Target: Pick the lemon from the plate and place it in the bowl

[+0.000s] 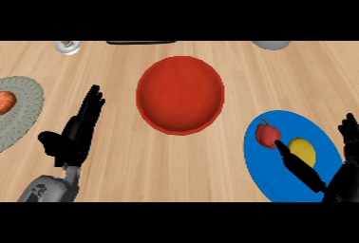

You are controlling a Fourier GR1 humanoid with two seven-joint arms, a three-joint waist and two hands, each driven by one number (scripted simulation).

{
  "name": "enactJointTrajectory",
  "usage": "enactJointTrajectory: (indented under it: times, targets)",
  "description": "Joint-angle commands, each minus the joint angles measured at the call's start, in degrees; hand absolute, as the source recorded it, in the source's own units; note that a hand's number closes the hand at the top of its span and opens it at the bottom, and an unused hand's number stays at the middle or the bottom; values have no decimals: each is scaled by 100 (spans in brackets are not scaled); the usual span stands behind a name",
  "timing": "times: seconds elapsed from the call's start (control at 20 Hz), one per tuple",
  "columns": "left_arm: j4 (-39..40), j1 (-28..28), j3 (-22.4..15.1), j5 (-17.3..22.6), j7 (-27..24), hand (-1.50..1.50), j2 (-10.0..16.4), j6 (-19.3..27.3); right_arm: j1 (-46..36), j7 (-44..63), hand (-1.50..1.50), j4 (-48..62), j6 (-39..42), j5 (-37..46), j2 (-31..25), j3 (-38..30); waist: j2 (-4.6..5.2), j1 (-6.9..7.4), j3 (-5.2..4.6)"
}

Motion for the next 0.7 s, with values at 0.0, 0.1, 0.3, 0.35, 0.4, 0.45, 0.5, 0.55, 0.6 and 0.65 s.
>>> enactJointTrajectory:
  times: [0.0,0.1,0.3,0.35,0.4,0.45,0.5,0.55,0.6,0.65]
  targets:
    - [-131,36,-133,-155,120,0,-145,97,837,1195,-150,-1009,-377,1156,-253,135,22,96,-9]
    - [-214,-70,-66,-87,320,0,22,-81,1101,1942,-150,-1296,-17,1500,-495,-43,30,107,-11]
    - [-338,-7,-166,-216,234,0,-179,45,1191,3555,-150,-2108,854,1977,-795,-568,38,157,-10]
    - [9,-111,-228,-327,147,0,-305,97,974,4004,-150,-2340,1198,2047,-805,-455,56,158,-16]
    - [-9,-313,-37,-151,246,0,-205,-105,756,4352,-150,-2295,1384,2207,-719,-394,61,192,-10]
    - [-201,-213,-159,-298,317,0,-268,107,614,4782,-150,-2505,1718,1943,-890,-627,54,219,-11]
    - [-194,-300,-14,-109,418,0,-50,-230,423,5071,-150,-2343,1874,1966,-872,-655,61,241,-7]
    - [-265,-80,-254,-365,356,0,-276,86,525,5297,-150,-2420,2076,1998,-874,-509,52,245,-6]
    - [-2,-275,-220,-439,239,0,-344,57,395,5490,-150,-2410,2247,1950,-888,-527,60,211,-2]
    - [54,-677,42,-220,588,0,-300,-10,258,5609,-150,-2223,2365,1856,-881,-524,66,206,1]
